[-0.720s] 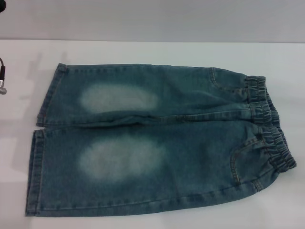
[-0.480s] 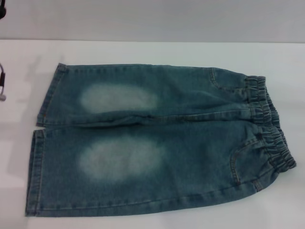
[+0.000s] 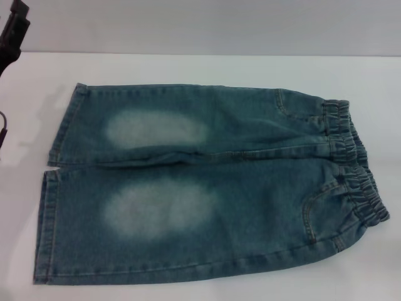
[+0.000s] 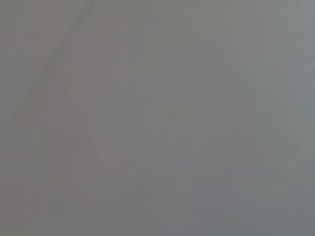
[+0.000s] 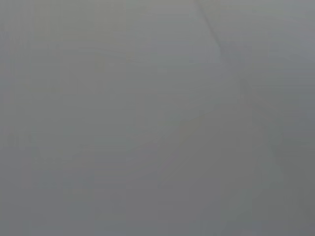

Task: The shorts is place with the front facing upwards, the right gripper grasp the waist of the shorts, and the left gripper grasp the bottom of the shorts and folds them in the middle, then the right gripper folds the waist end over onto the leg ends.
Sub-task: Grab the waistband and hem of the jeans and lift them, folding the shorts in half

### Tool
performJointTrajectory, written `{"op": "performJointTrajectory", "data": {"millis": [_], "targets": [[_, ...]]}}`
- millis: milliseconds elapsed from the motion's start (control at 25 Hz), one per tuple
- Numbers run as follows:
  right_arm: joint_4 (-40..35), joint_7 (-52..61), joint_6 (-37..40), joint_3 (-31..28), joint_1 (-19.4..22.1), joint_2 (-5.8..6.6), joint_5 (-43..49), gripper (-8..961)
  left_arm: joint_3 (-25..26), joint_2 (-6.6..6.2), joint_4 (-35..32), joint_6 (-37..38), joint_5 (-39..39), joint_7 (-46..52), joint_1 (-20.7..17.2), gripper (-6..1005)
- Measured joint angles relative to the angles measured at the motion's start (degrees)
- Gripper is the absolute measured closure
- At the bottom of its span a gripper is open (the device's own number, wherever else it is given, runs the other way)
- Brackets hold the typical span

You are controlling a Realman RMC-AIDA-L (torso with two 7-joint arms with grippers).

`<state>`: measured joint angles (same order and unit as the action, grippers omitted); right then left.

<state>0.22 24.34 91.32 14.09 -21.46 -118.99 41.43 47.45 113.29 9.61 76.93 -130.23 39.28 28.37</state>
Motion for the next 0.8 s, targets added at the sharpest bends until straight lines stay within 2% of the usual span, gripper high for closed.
{"op": "performJointTrajectory", "data": {"millis": [40, 80, 120, 240, 360, 400, 440, 480, 560, 600, 640, 680, 800], "targets": [[0.5, 0.0, 0.3, 0.0, 0.4, 0.0, 0.0, 288, -0.1, -0.72, -0.6, -0.3, -1.9, 3.0, 0.1, 274], [1.0, 0.0, 0.7, 0.0, 1.0, -0.01, 0.0, 288, -0.4, -2.22, -1.8, -0.8, -5.5, 8.9, 0.4, 274], [1.7, 0.0, 1.0, 0.1, 1.6, -0.01, 0.0, 288, -0.5, -2.65, -2.2, -0.9, -6.6, 10.4, 0.6, 274], [2.7, 0.0, 1.2, 0.1, 3.2, -0.08, 0.1, 289, -3.1, -6.84, -4.5, -1.0, -14.8, 23.8, 2.1, 274], [3.3, 0.0, 0.9, 0.1, 4.5, -0.1, 0.1, 289, -10.1, -11.51, -6.3, 1.3, -21.5, 36.9, 4.7, 274], [3.5, 0.0, 0.9, 0.1, 4.8, -0.09, 0.1, 289, -10.1, -11.51, -6.3, 1.3, -21.5, 36.9, 4.7, 274], [3.6, -0.1, 0.7, 0.1, 5.0, -0.08, 0.1, 289, -11.4, -12.04, -6.9, 2.1, -22.0, 38.5, 5.1, 274], [3.6, -0.2, 0.4, 0.1, 5.3, -0.06, 0.1, 289, -17.5, -13.74, -9.9, 6.4, -23.5, 45.3, 7.0, 274], [3.4, -0.4, -0.3, 0.0, 5.6, -0.05, 0.1, 288, -22.9, -13.93, -14.3, 11.0, -23.7, 50.8, 8.5, 274], [3.3, -0.5, -0.9, -0.1, 5.7, -0.04, 0.2, 288, -22.9, -13.93, -14.3, 11.0, -23.7, 50.8, 8.5, 274], [3.3, -0.5, -1.6, -0.2, 5.8, -0.04, 0.1, 288, -29.7, -13.2, -20.4, 16.7, -23.7, 57.1, 10.1, 274], [3.2, -0.6, -2.1, -0.3, 5.9, -0.03, 0.1, 288, -33.1, -12.32, -23.2, 19.0, -23.5, 59.9, 10.7, 274], [2.9, -0.7, -4.0, -0.4, 5.9, 0.07, 0.1, 288, -35.1, -11.81, -24.8, 20.2, -23.5, 61.3, 10.9, 274]]}}
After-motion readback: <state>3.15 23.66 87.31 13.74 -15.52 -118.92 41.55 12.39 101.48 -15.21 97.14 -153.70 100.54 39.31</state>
